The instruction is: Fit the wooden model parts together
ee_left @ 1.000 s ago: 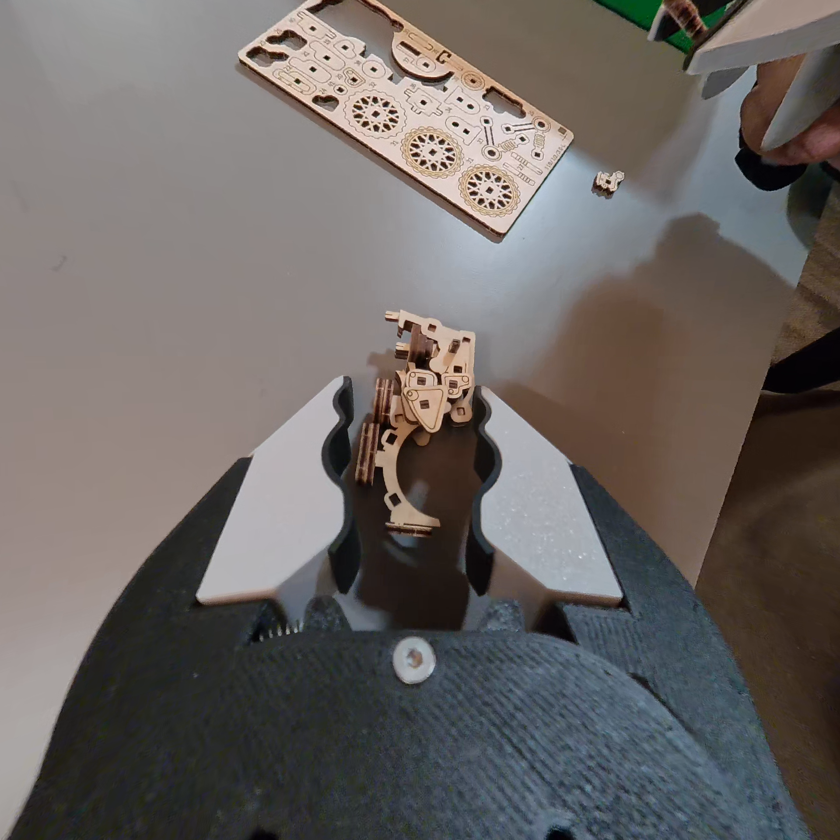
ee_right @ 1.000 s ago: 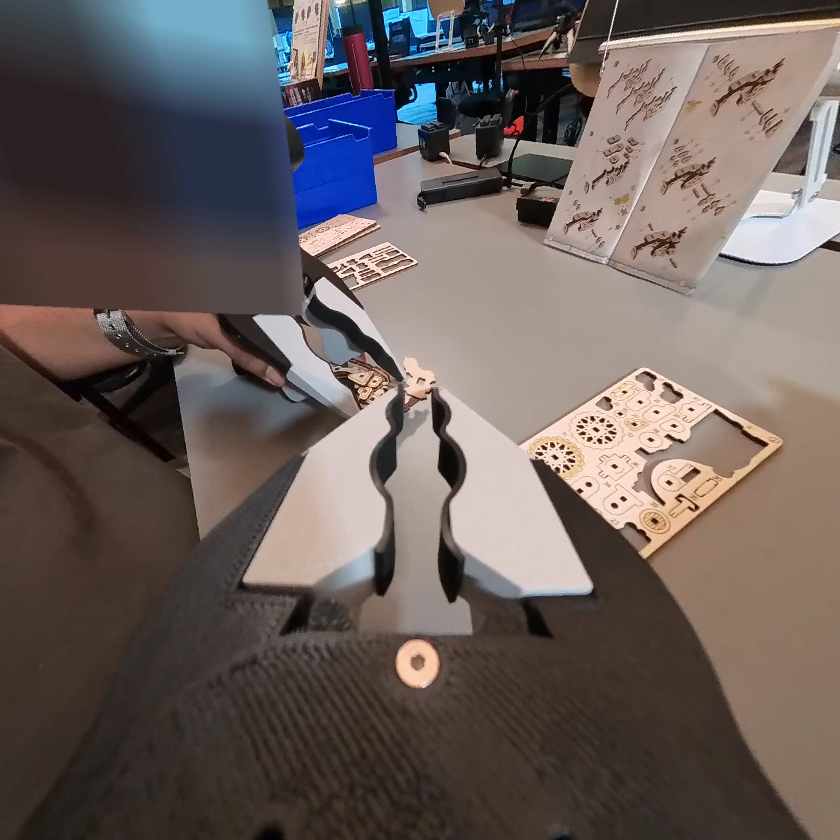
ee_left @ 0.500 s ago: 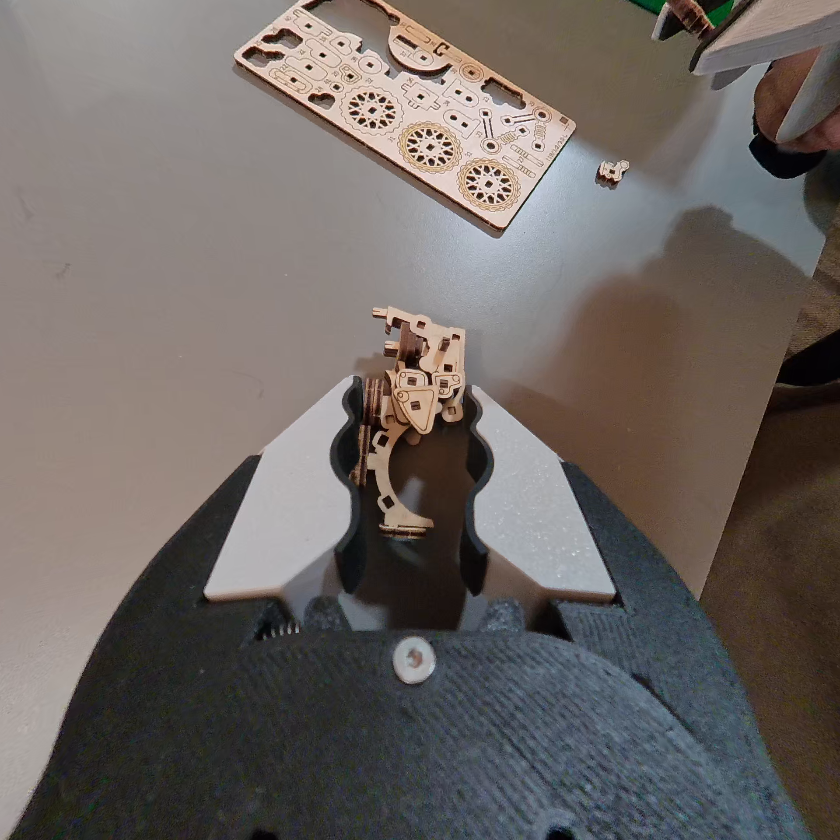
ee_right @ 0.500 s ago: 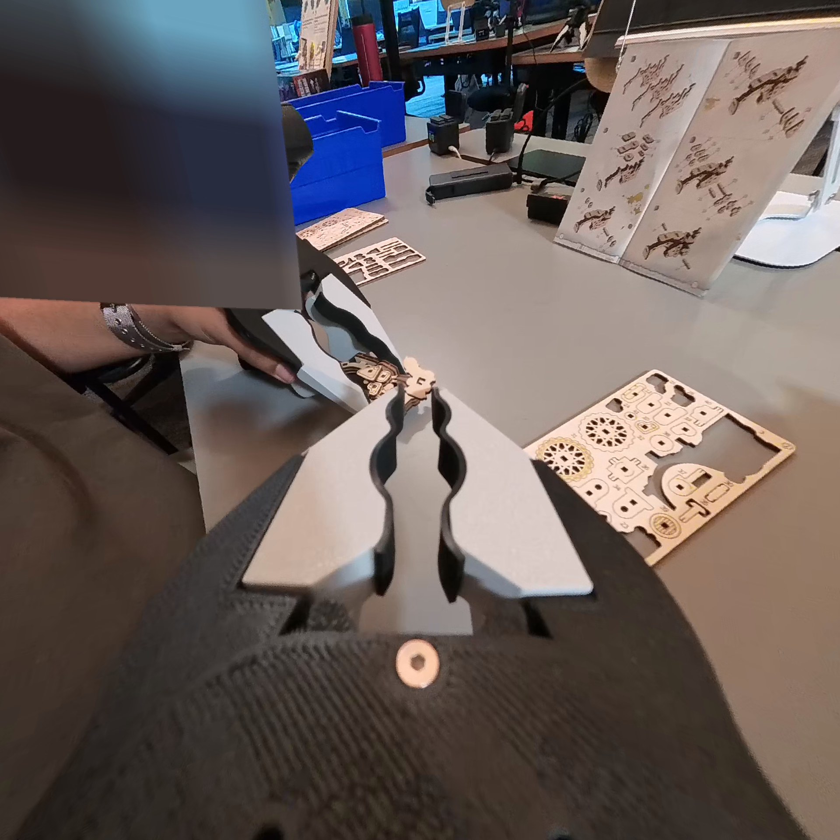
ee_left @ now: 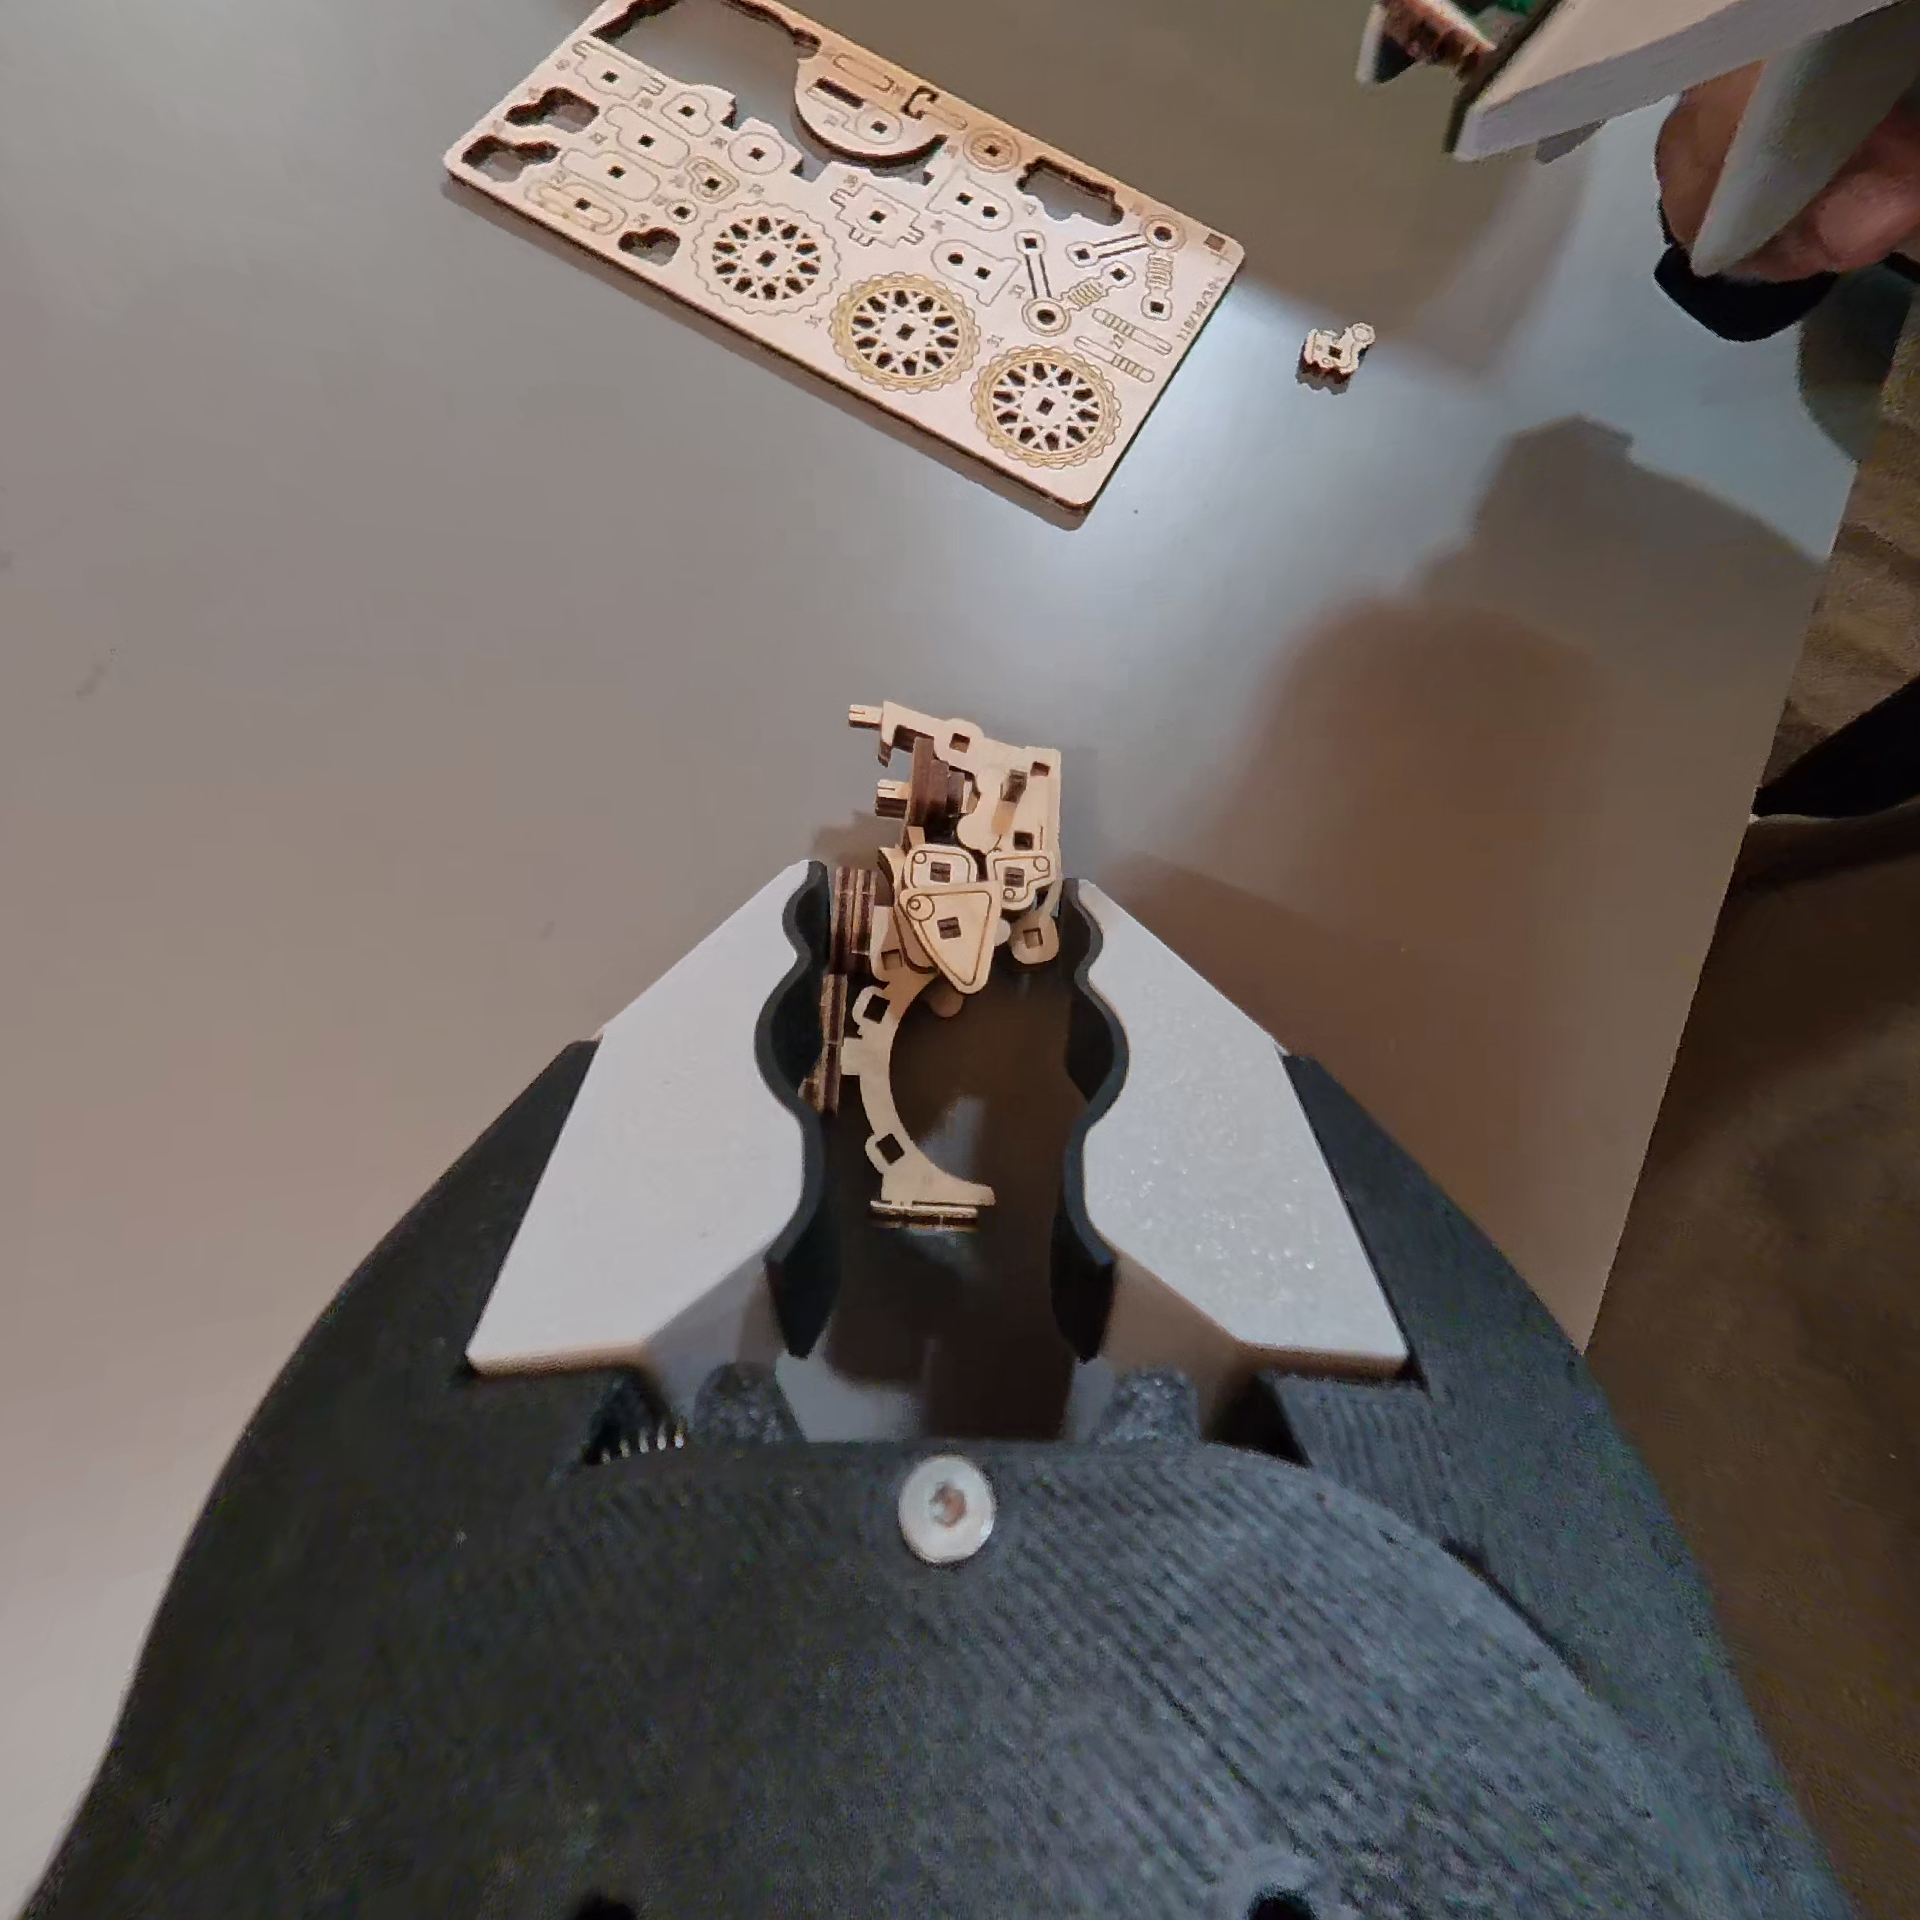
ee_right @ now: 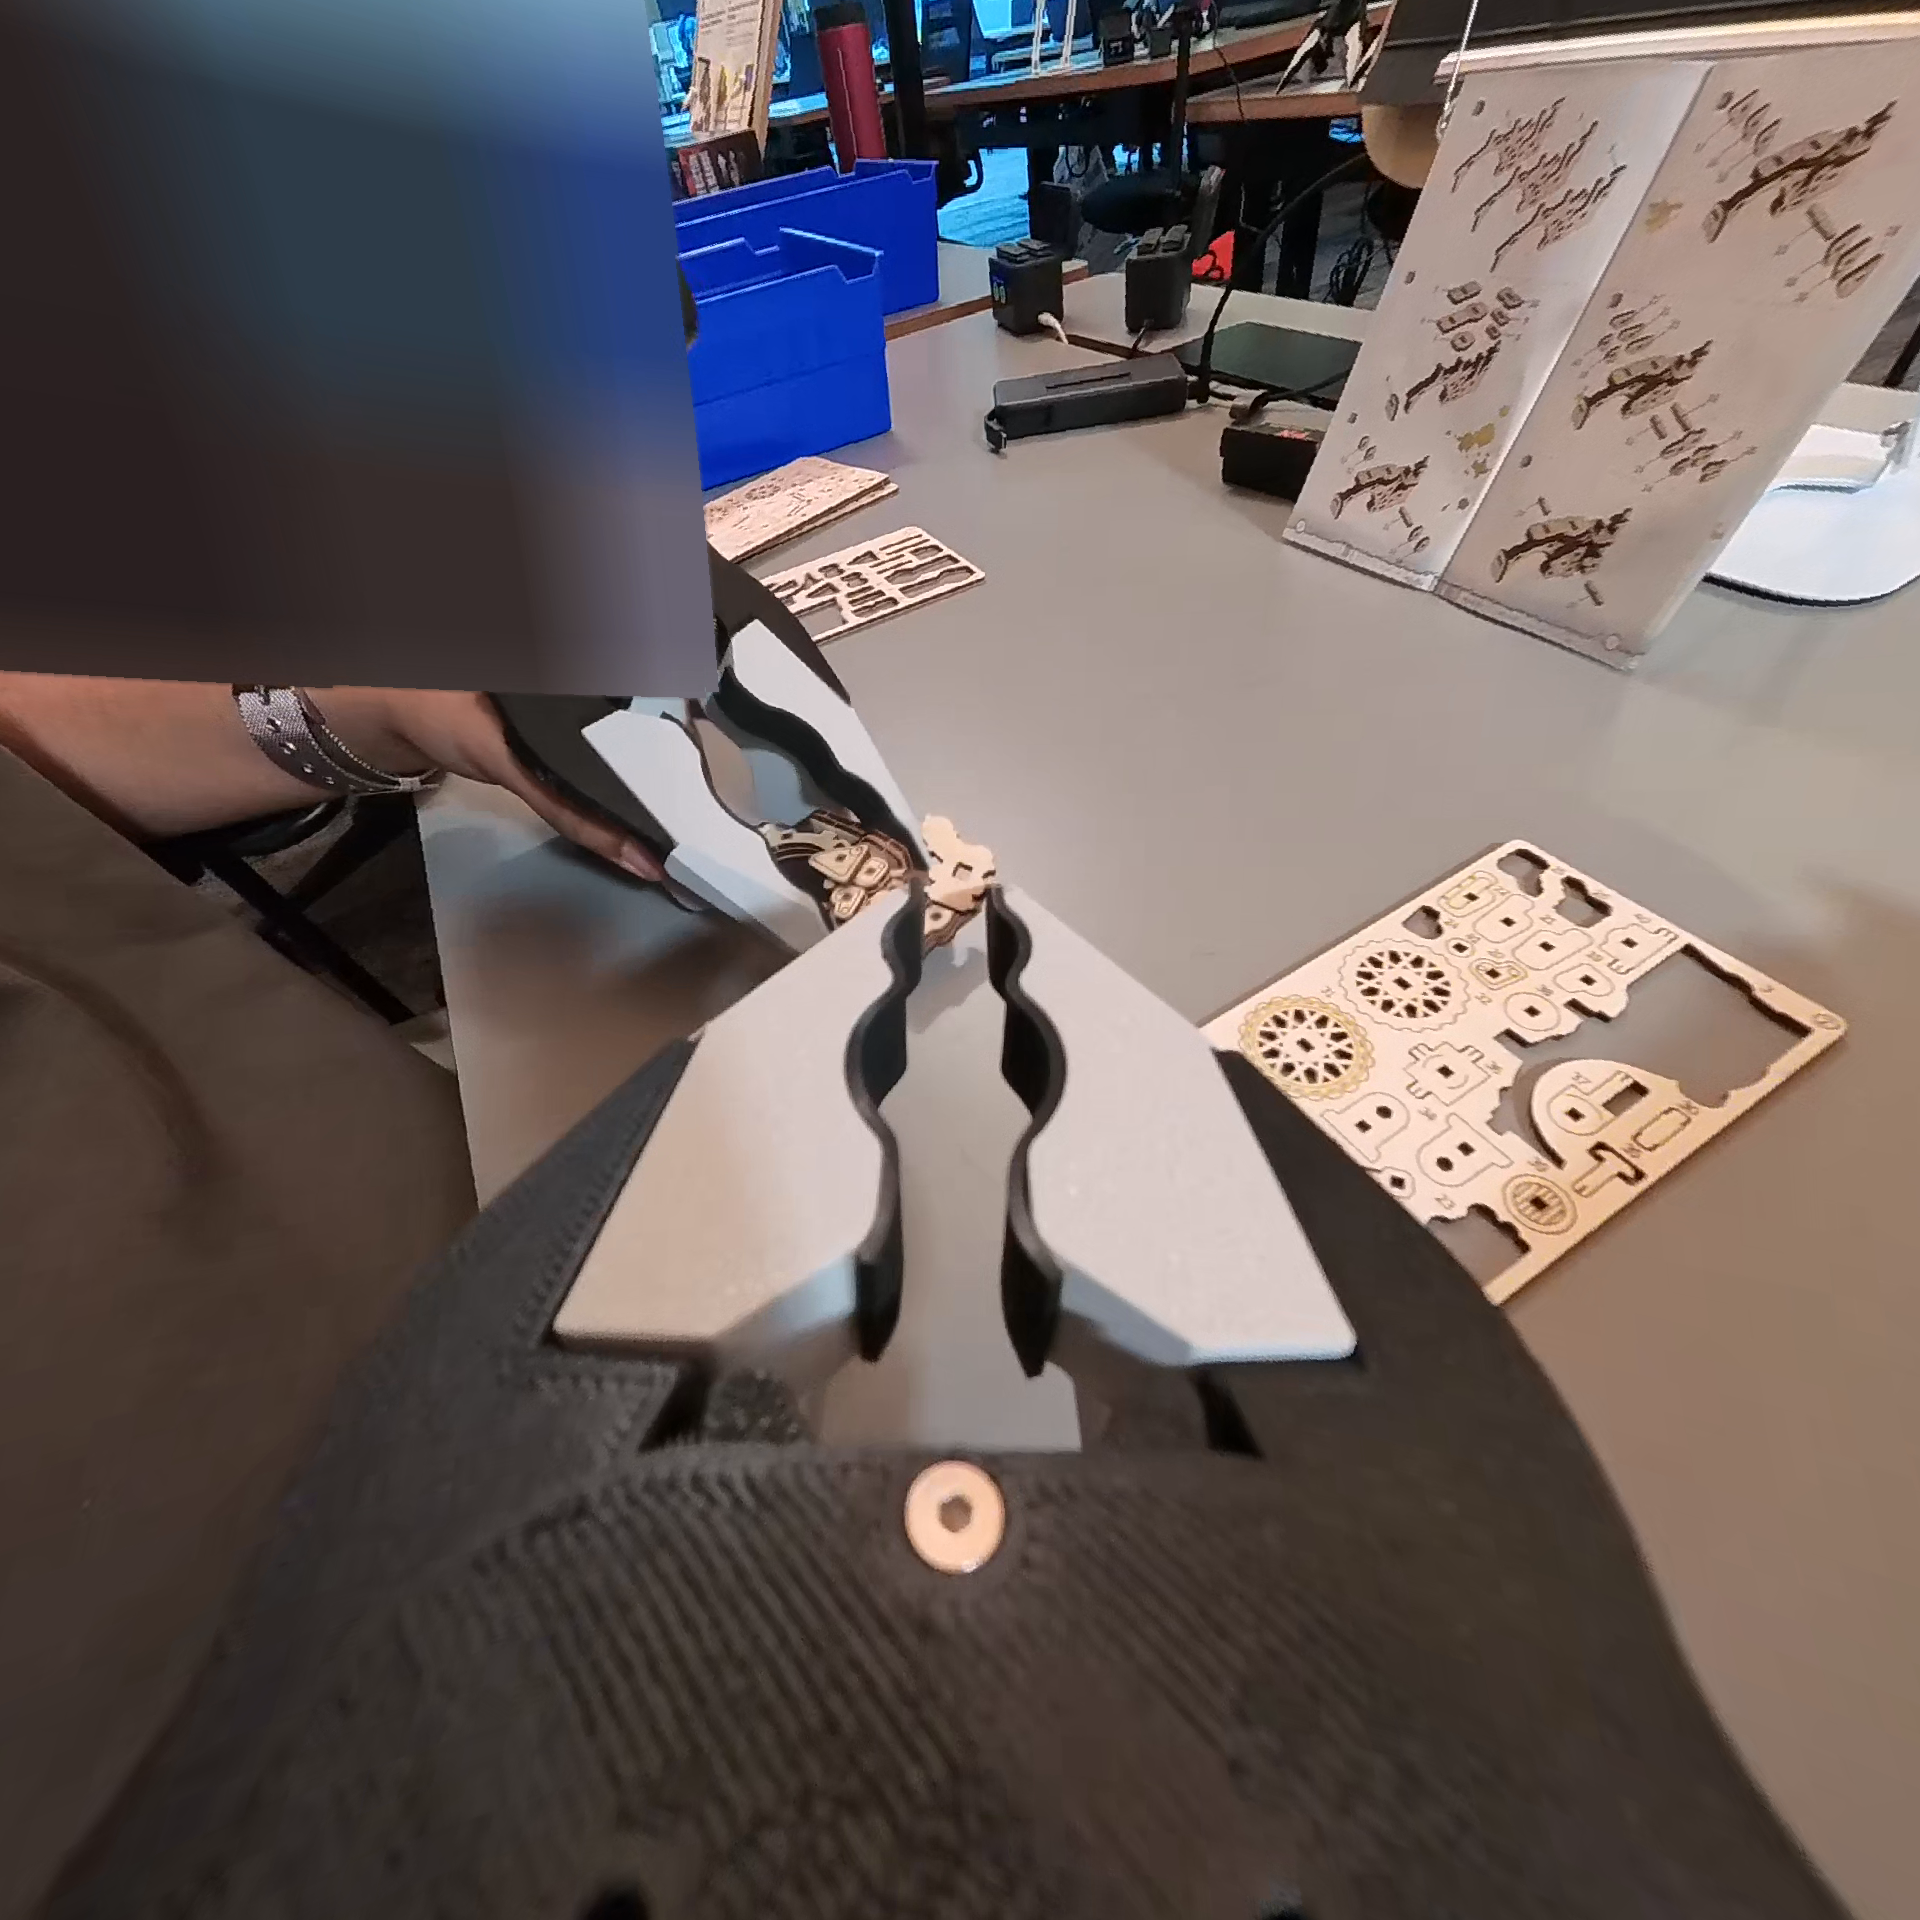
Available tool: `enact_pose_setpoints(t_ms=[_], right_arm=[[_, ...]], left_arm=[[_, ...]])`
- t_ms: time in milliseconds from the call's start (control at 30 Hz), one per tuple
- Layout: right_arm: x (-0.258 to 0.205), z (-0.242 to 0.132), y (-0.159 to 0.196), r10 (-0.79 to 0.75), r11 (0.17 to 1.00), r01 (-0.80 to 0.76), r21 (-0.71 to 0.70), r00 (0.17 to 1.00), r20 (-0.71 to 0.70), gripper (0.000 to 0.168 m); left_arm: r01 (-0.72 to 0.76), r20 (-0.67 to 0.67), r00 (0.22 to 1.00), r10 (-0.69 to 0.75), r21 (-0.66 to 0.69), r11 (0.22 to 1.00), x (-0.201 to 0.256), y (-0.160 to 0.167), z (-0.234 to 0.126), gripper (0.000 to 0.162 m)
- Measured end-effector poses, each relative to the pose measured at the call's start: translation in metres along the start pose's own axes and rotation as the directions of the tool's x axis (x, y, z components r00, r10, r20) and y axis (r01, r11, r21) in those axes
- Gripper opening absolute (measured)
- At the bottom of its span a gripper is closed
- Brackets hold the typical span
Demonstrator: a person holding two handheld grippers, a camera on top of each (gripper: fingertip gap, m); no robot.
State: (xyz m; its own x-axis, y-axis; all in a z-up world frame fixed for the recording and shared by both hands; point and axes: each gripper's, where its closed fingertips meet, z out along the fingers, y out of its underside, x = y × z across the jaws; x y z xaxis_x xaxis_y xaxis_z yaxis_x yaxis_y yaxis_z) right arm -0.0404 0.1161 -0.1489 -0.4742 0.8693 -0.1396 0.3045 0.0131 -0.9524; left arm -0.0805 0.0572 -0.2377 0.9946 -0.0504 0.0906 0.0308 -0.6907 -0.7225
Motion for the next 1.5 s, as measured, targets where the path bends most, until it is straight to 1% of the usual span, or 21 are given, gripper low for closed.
enact_pose_setpoints(t_ms=[167,300,567,800,1200,1500], right_arm=[[-0.004,0.004,0.004,0.003,1.0,-0.003,-0.022,1.0,0.015,0.01],[-0.007,0.009,0.009,0.013,0.999,-0.012,-0.048,1.0,0.022,0.01],[-0.021,0.03,0.031,0.09,0.98,-0.077,-0.181,0.994,0.063,0.01],[-0.026,0.049,0.046,0.037,0.957,-0.029,-0.29,0.999,0.021,0.01],[-0.025,0.06,0.054,0.048,0.937,-0.067,-0.344,0.997,-0.063,0.01],[-0.026,0.063,0.054,0.078,0.932,-0.101,-0.348,0.994,-0.08,0.01]], left_arm=[[-0.056,-0.011,0.998,0.056,-0.003,0.998,0.009,-0.001,0.002,0.044],[-0.072,-0.01,0.997,0.072,-0.004,0.997,0.012,-0.001,0.003,0.044],[-0.061,-0.017,0.998,0.061,-0.004,0.998,0.012,-0.001,0.003,0.044],[-0.063,-0.014,0.998,0.063,-0.007,0.998,0.012,-0.001,0.004,0.044],[-0.07,-0.006,0.998,0.07,-0.015,0.997,0.011,0.0,0.004,0.044],[-0.07,-0.005,0.998,0.07,-0.015,0.997,0.011,0.0,0.004,0.044]])
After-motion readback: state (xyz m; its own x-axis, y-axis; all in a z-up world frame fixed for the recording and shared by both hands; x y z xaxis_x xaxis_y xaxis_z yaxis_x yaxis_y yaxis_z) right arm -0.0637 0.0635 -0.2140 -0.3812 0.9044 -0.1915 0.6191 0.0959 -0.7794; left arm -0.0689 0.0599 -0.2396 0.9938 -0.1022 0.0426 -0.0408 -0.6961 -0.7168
